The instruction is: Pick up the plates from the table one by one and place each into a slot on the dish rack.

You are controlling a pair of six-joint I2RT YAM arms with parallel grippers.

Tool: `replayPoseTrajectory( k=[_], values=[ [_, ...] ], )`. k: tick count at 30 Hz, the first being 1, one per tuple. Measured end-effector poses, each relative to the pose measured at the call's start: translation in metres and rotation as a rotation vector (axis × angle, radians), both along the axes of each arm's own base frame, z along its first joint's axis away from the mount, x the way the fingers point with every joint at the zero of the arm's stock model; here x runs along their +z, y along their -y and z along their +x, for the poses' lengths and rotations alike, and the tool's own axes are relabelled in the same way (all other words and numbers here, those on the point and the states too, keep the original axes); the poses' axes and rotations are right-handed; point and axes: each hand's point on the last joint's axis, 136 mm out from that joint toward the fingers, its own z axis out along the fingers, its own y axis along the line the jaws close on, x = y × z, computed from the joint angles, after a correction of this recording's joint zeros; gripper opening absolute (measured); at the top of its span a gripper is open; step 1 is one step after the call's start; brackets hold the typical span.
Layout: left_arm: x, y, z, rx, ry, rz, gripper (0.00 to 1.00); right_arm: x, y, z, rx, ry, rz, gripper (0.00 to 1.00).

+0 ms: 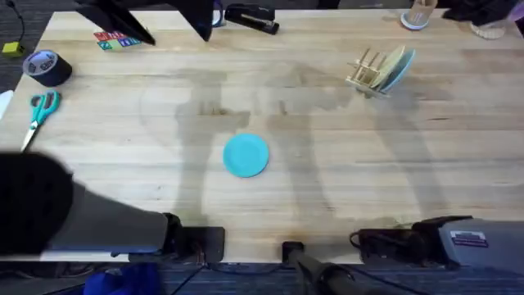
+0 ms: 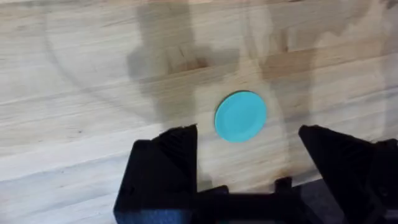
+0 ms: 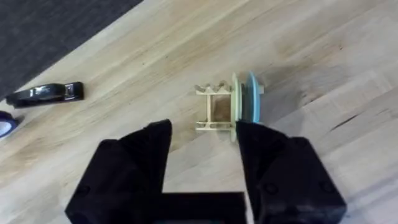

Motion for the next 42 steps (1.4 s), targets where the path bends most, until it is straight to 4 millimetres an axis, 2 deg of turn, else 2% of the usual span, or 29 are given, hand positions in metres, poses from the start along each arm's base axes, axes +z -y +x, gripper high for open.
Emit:
replayPoseTrajectory(
  k=[1,2,7,10,14,22,26,28,32,42],
  values=[
    [0.008,0.0,-0.006,-0.002,0.027,0.001,0.995,0.001,0.0,-0.001,-0.002,0.003,0.001,0.906],
    [0.017,0.0,-0.012,-0.005,0.056,0.002,0.995,0.001,0.0,-0.001,0.001,0.003,-0.001,0.972],
    [0.052,0.0,-0.041,-0.022,0.202,0.01,0.995,0.001,-0.001,-0.001,0.004,0.003,0.0,0.995],
    [0.064,0.001,-0.059,-0.026,0.288,0.014,0.995,0.001,-0.005,-0.001,0.015,0.003,-0.001,0.996],
    [0.06,0.002,-0.088,-0.035,0.353,0.018,0.993,0.002,-0.015,-0.001,0.039,0.005,0.0,0.996],
    [0.031,0.019,-0.152,-0.185,0.412,0.037,0.993,0.005,-0.027,0.002,0.068,0.025,0.003,0.996],
    [0.027,0.019,-0.182,-0.229,0.424,0.041,0.992,0.005,-0.035,0.001,0.09,0.027,0.004,0.996],
    [0.025,0.019,-0.188,-0.232,0.41,0.037,0.993,0.005,-0.04,0.001,0.103,0.026,0.004,0.996],
    [0.02,0.025,-0.188,-0.245,0.366,0.007,0.992,0.005,-0.046,0.0,0.117,0.026,0.005,0.996],
    [0.009,0.053,-0.173,-0.297,0.207,-0.125,0.993,0.003,-0.046,-0.003,0.118,0.012,0.002,0.995]
  ],
)
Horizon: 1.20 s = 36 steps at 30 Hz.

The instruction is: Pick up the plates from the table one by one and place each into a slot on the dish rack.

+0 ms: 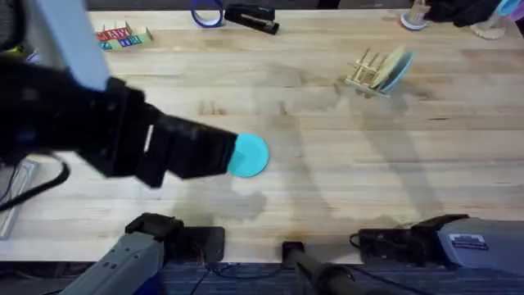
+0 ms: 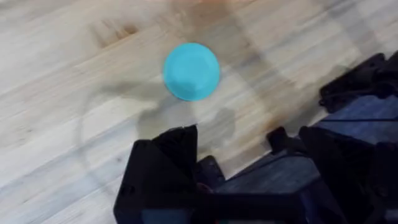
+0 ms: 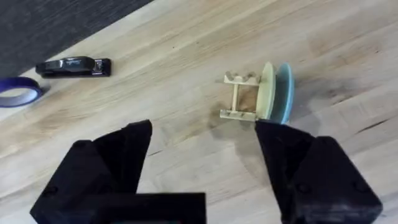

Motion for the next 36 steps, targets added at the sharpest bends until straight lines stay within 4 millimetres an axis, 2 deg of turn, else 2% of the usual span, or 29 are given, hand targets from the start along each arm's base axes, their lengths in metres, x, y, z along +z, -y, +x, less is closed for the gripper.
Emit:
replayPoseTrajectory(
  k=[4,8,17,25,28,30,32,34,36],
  values=[
    [-0.007,0.012,0.01,-0.027,-0.09,-0.041,0.992,-0.001,0.0,-0.001,0.0,-0.005,-0.001,0.995],
    [-0.01,0.014,0.008,-0.054,-0.114,-0.039,0.993,-0.001,0.0,-0.001,0.013,-0.01,-0.014,0.995],
    [-0.01,-0.007,0.025,0.044,-0.08,-0.059,0.992,-0.001,0.0,-0.001,0.039,-0.014,-0.038,0.996],
    [-0.032,-0.009,0.042,0.072,-0.192,-0.177,0.993,-0.001,0.0,-0.001,0.043,-0.014,-0.042,0.996],
    [-0.043,-0.008,0.049,0.06,-0.24,-0.212,0.937,-0.001,0.0,-0.001,0.044,-0.015,-0.042,0.996],
    [-0.048,-0.006,0.054,0.045,-0.263,-0.229,0.852,-0.001,0.0,-0.001,0.046,-0.015,-0.044,0.996],
    [-0.053,-0.005,0.057,0.034,-0.289,-0.244,0.67,-0.001,0.0,-0.001,0.046,-0.015,-0.044,0.996],
    [-0.058,-0.004,0.061,0.027,-0.313,-0.252,0.43,-0.001,0.0,-0.001,0.046,-0.015,-0.044,0.995],
    [-0.061,-0.004,0.065,0.023,-0.332,-0.262,0.124,-0.001,0.0,-0.001,0.046,-0.015,-0.044,0.996]
  ],
)
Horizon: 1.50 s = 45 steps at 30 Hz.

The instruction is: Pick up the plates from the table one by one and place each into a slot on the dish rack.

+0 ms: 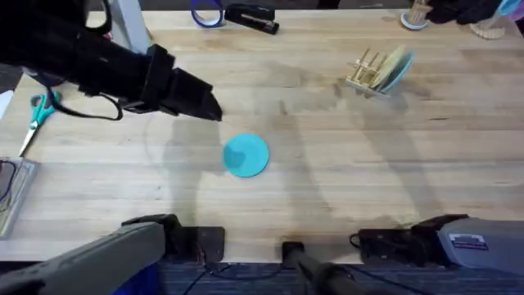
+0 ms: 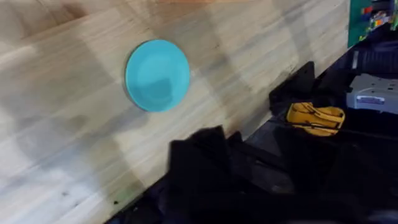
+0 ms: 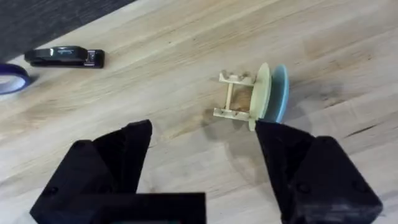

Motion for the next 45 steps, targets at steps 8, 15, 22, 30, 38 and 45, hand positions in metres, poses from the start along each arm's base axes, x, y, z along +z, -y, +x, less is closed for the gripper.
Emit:
replayPoseTrajectory(
  k=[8,15,22,30,38,45],
  values=[
    [-0.006,0.002,0.006,-0.006,-0.034,-0.024,0.042,0.0,0.0,0.0,0.0,0.0,0.0,0.995],
    [-0.006,0.002,0.007,-0.006,-0.032,-0.024,0.042,0.0,0.0,0.0,0.004,-0.001,-0.004,0.996],
    [0.001,0.009,0.006,-0.045,0.002,-0.077,0.04,0.0,0.0,0.0,0.033,-0.005,-0.03,0.995],
    [-0.007,0.016,0.001,-0.113,-0.046,-0.154,0.04,0.0,0.0,0.0,0.044,-0.007,-0.04,0.996],
    [-0.027,0.007,0.016,-0.114,-0.102,-0.182,0.042,0.0,0.0,0.0,0.044,-0.007,-0.04,0.996],
    [-0.033,0.011,0.016,-0.141,-0.079,-0.248,0.042,0.0,0.0,0.0,0.044,-0.007,-0.04,0.996]
  ],
)
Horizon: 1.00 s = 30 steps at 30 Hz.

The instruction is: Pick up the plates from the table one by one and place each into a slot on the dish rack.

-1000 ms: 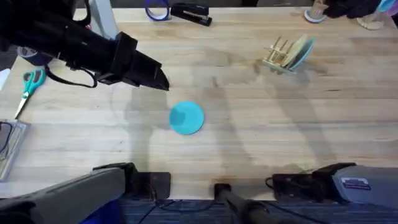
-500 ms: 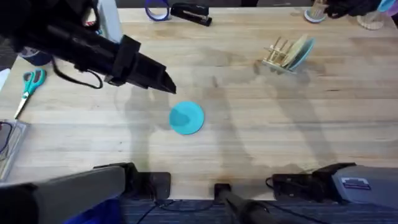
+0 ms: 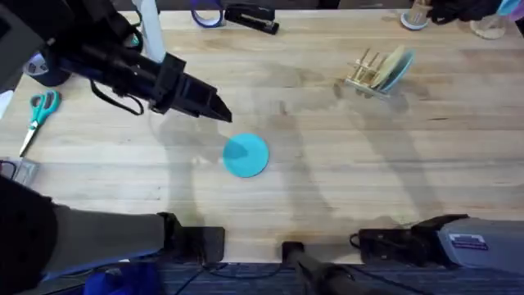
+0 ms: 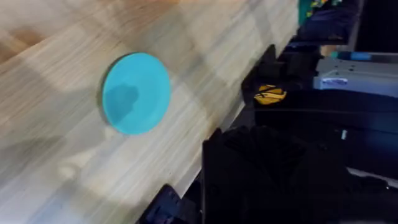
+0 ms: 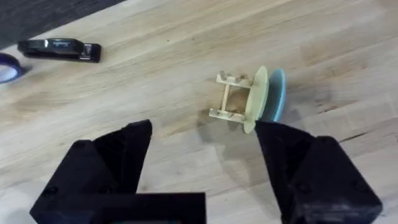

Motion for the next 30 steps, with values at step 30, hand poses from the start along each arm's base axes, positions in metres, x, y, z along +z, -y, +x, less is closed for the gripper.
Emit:
replayPoseTrajectory(
  k=[30],
  values=[
    [-0.041,-0.028,-0.005,0.196,0.029,-0.161,0.04,0.0,0.0,0.0,0.0,0.0,0.0,0.995]
  ],
)
